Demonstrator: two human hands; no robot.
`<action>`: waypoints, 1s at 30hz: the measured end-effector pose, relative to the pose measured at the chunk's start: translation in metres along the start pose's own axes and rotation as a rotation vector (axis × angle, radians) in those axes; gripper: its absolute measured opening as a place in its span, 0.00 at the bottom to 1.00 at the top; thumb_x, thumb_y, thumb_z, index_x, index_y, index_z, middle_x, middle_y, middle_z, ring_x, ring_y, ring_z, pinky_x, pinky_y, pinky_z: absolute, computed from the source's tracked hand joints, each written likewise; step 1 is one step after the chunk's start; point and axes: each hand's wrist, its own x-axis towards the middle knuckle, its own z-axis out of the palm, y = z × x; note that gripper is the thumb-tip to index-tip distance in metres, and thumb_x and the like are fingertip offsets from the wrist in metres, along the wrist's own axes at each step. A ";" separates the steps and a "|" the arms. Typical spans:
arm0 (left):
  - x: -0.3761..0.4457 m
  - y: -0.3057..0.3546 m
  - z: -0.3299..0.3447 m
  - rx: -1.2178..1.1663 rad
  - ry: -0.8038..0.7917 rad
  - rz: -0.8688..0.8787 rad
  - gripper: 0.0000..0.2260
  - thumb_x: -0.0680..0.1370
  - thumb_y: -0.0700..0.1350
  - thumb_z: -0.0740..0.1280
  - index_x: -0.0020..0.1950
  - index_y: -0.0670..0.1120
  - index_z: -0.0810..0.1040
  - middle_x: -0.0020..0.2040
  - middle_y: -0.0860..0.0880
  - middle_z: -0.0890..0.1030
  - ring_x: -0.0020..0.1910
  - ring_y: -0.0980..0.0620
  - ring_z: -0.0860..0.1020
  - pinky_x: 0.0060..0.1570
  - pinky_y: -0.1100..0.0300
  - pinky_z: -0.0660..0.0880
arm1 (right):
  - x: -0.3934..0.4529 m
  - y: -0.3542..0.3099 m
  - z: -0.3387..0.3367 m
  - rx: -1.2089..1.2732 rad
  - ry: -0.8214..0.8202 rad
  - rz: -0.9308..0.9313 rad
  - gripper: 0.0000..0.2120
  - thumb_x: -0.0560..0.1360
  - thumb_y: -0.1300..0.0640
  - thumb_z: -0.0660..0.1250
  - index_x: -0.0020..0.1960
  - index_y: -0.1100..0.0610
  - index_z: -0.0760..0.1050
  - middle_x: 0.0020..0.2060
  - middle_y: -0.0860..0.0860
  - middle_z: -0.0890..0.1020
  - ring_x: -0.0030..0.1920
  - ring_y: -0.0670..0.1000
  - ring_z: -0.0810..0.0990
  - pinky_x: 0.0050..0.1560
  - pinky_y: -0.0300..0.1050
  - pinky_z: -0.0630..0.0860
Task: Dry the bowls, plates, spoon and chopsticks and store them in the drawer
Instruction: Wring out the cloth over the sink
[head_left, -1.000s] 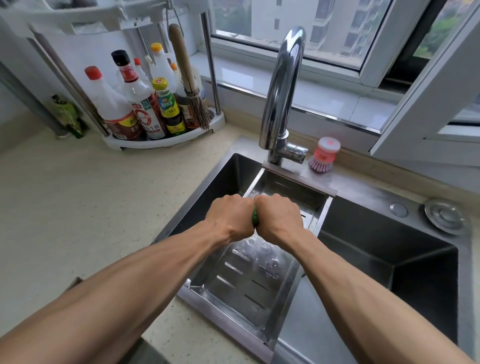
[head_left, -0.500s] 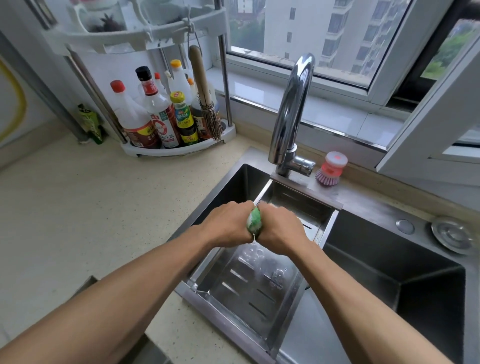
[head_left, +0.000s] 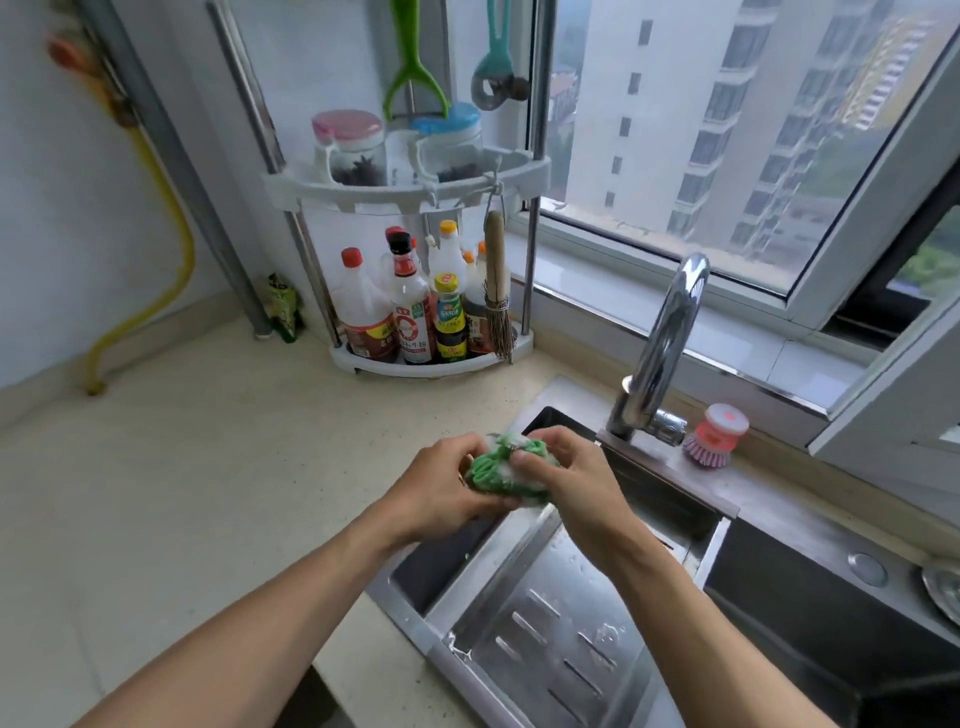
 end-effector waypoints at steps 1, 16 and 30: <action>-0.001 -0.001 -0.008 0.006 0.016 0.011 0.16 0.68 0.44 0.81 0.48 0.51 0.76 0.42 0.50 0.82 0.39 0.53 0.81 0.38 0.52 0.80 | 0.002 -0.004 0.007 0.033 -0.002 0.010 0.06 0.76 0.68 0.69 0.52 0.64 0.76 0.52 0.63 0.82 0.50 0.58 0.84 0.46 0.49 0.83; 0.004 -0.014 -0.093 -0.073 0.131 0.213 0.13 0.79 0.38 0.68 0.47 0.58 0.74 0.39 0.51 0.84 0.34 0.61 0.80 0.37 0.65 0.76 | 0.029 -0.051 0.087 0.046 0.428 0.128 0.04 0.79 0.58 0.69 0.47 0.59 0.77 0.51 0.64 0.82 0.53 0.66 0.83 0.50 0.69 0.80; 0.016 -0.004 -0.147 0.307 0.112 0.413 0.05 0.83 0.43 0.63 0.53 0.52 0.77 0.33 0.56 0.77 0.31 0.58 0.76 0.31 0.65 0.75 | 0.020 -0.079 0.108 -0.601 0.064 -0.209 0.22 0.74 0.61 0.69 0.62 0.40 0.74 0.70 0.49 0.66 0.69 0.48 0.65 0.70 0.54 0.68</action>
